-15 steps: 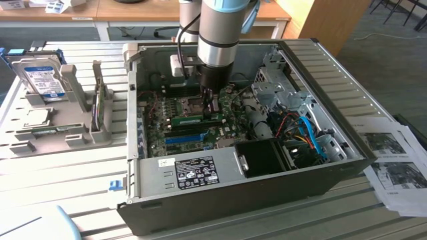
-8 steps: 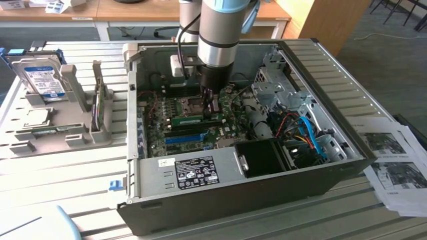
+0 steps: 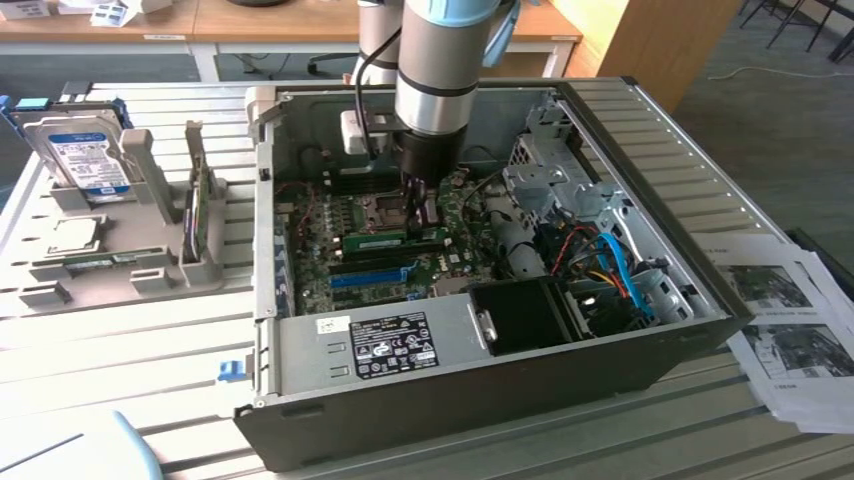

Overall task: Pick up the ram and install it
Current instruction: 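Insert the ram into the slot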

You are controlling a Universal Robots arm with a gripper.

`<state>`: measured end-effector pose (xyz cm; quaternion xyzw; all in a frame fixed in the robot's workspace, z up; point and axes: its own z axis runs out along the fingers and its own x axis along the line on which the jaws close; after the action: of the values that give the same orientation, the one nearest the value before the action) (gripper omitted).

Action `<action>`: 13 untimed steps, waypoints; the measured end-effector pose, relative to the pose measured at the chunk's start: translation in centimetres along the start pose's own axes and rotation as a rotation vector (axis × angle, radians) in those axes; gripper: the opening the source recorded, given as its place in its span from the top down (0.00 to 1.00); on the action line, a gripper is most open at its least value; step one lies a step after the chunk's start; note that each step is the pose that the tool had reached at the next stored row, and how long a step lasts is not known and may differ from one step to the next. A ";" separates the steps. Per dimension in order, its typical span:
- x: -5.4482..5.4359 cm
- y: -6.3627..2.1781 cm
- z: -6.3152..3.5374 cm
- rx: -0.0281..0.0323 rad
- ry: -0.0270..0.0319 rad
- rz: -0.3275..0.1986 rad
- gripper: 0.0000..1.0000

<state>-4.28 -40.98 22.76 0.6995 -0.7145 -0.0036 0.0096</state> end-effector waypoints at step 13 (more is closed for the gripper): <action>0.0 -0.25 -0.01 -0.0001 0.0000 0.000 0.89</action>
<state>-4.03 -40.98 22.76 0.6995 -0.7145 -0.0036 0.0096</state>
